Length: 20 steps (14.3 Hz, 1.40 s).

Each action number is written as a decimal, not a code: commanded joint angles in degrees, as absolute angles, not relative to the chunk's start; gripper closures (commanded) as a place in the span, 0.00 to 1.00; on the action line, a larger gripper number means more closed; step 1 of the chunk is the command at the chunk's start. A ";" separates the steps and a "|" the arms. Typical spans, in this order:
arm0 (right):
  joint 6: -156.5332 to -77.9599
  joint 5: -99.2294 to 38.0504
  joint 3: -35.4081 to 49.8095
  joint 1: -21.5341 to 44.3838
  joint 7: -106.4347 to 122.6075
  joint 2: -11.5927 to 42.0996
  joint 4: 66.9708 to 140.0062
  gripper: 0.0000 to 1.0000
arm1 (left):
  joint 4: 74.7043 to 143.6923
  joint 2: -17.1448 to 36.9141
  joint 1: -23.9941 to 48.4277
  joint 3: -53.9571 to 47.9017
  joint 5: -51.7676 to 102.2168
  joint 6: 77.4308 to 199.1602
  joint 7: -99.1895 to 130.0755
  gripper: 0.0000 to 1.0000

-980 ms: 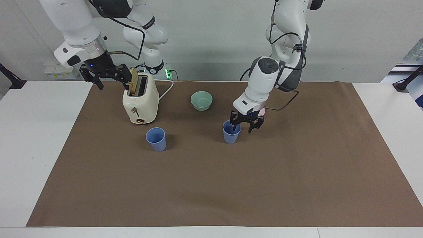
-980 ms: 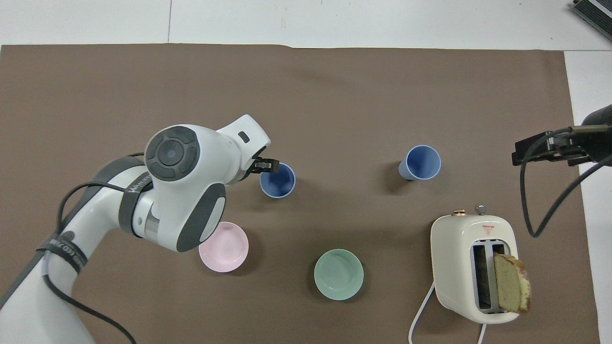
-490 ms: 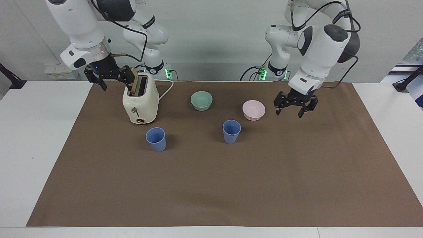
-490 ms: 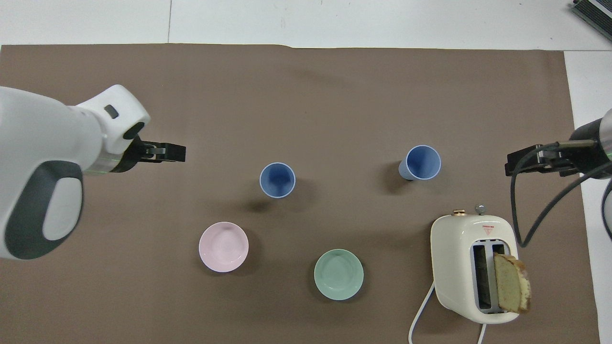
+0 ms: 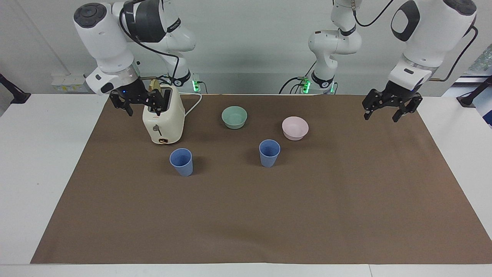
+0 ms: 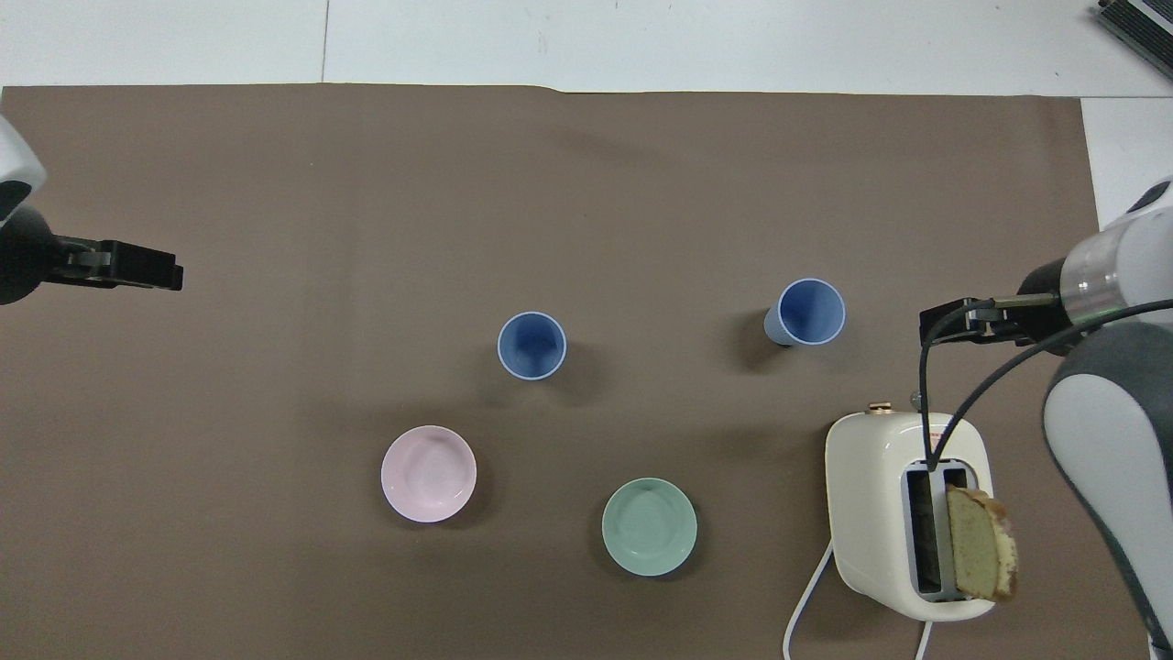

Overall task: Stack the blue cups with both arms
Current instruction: 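Grasp the other blue cup with the right gripper, then lift the blue cup with the right gripper over the placed cup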

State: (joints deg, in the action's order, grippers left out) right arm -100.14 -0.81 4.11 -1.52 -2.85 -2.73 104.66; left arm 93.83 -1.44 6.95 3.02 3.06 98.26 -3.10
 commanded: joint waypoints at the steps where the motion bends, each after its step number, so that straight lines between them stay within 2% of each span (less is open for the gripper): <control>1: -106.07 -1.23 4.39 -1.05 -2.90 -0.02 108.10 0.00 | 89.39 0.18 5.19 2.37 1.76 93.61 -4.57 0.00; 6: -114.33 -1.23 4.39 -0.44 -3.25 6.76 108.37 0.00 | 85.88 1.58 5.10 2.46 -0.70 88.43 -5.89 0.00; 9: -118.72 -1.23 4.39 -0.44 -3.60 10.45 108.37 0.00 | 86.22 0.97 5.10 2.46 -0.70 87.54 -5.89 0.00; 16: -124.09 -1.14 4.48 0.62 -3.08 13.70 111.27 0.00 | 86.31 0.97 4.66 2.37 -0.18 87.63 -5.89 0.00; 17: -124.19 -1.14 4.48 0.62 -3.16 13.80 111.18 0.57 | 86.31 0.97 4.57 2.37 -0.18 87.63 -5.80 0.00; 18: -124.19 -1.14 4.57 1.05 -3.43 13.80 111.09 0.99 | 86.31 0.88 4.57 2.37 -0.18 87.71 -5.80 0.00; 20: -123.93 -1.14 4.57 1.14 -3.34 13.97 110.74 1.00 | 86.31 0.53 4.57 2.37 -0.18 87.80 -5.71 0.00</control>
State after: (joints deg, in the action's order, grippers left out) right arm -122.95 -0.82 4.28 1.24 -2.85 14.12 110.43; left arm 87.89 0.29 5.49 2.99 0.63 89.14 -5.06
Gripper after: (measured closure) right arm 0.317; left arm 0.000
